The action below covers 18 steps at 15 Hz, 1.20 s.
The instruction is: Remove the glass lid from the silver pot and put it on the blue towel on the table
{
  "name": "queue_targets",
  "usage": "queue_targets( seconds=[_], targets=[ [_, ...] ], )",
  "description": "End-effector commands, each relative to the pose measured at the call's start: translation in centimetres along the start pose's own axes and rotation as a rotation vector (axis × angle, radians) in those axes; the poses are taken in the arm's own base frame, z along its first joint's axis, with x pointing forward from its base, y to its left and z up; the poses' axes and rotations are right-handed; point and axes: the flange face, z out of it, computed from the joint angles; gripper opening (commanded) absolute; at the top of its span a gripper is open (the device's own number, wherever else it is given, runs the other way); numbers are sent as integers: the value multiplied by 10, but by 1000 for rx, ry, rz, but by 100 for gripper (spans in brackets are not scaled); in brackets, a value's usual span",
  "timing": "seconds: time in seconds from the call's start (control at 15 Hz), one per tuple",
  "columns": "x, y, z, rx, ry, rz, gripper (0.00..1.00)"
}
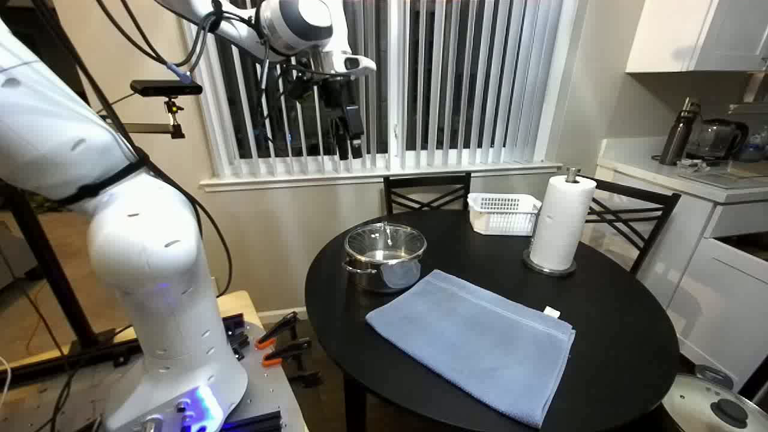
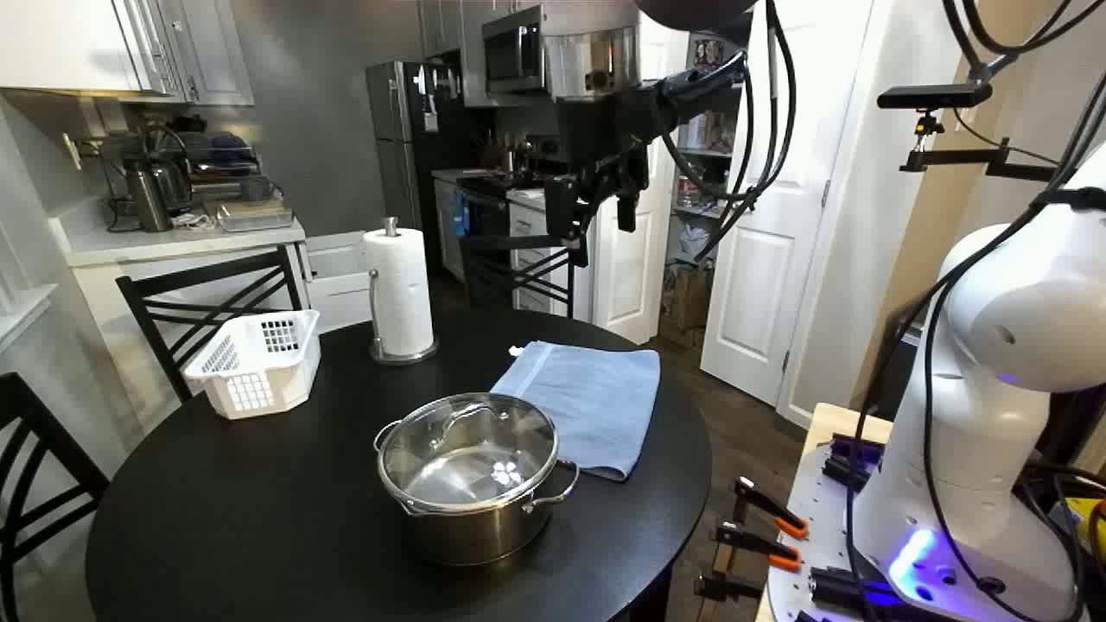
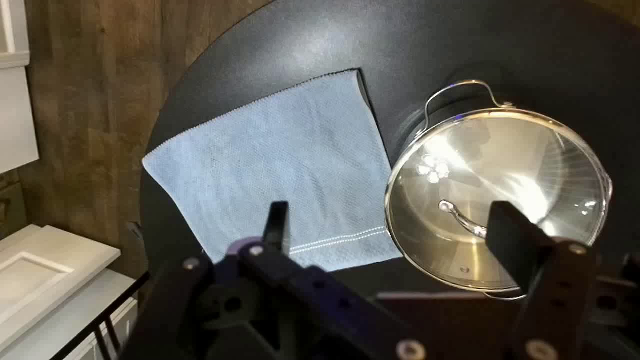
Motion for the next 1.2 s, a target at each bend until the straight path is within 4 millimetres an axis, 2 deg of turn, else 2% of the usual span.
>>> queue_targets(
  seconds=[0.0, 0.6, 0.8, 0.93, 1.13],
  targets=[
    [0, 0, 0, 0, -1, 0, 100],
    [0, 0, 0, 0, -1, 0, 100],
    [30, -3, 0, 104, 85, 146, 100],
    [49, -7, 8, 171, 123, 236, 100],
    [72, -20, 28, 254, 89, 369, 100]
  ],
)
